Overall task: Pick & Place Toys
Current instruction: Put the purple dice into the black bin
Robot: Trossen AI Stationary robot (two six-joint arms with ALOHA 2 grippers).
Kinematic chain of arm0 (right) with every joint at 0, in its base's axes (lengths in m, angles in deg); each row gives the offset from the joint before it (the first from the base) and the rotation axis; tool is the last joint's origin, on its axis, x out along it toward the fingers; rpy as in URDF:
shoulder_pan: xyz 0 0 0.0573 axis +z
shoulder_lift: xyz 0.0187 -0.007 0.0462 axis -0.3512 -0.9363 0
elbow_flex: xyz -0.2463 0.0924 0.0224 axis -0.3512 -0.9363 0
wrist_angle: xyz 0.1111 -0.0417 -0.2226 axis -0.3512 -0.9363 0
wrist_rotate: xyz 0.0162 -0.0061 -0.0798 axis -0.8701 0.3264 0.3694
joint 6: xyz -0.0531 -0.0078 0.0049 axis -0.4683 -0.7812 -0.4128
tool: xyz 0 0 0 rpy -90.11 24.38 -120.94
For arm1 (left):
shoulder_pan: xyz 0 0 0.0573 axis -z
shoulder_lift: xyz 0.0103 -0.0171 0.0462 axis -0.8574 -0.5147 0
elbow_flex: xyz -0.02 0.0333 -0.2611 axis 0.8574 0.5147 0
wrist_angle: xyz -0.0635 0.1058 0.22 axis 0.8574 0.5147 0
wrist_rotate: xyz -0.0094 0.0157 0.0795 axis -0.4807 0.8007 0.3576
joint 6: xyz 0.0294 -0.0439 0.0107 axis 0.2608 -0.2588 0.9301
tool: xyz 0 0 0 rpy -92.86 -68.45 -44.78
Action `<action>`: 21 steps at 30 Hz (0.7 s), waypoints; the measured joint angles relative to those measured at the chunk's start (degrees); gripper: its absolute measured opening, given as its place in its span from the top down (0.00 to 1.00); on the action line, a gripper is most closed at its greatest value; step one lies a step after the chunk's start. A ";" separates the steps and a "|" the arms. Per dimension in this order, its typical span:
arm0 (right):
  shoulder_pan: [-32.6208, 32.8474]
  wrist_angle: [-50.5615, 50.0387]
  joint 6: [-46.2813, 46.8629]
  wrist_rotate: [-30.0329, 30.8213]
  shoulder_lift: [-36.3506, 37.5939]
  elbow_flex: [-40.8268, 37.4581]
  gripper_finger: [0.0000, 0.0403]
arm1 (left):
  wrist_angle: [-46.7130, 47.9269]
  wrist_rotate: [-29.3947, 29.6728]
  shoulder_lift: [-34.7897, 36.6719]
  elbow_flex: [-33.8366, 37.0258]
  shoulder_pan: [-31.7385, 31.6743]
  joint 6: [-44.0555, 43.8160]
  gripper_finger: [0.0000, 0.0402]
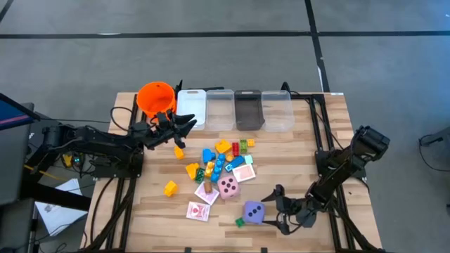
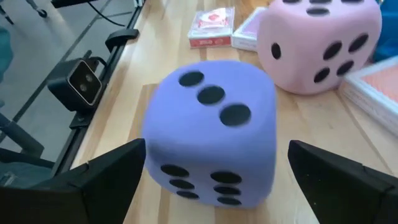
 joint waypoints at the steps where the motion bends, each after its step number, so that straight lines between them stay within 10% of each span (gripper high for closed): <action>1: 0.00 -0.34 -0.29 -0.01 0.00 0.45 0.04 | 0.00 0.00 0.00 0.00 0.00 0.00 0.65; 21: 0.11 -30.24 12.04 0.17 -0.01 14.91 0.04 | 1.17 0.04 0.00 0.00 0.15 1.72 0.65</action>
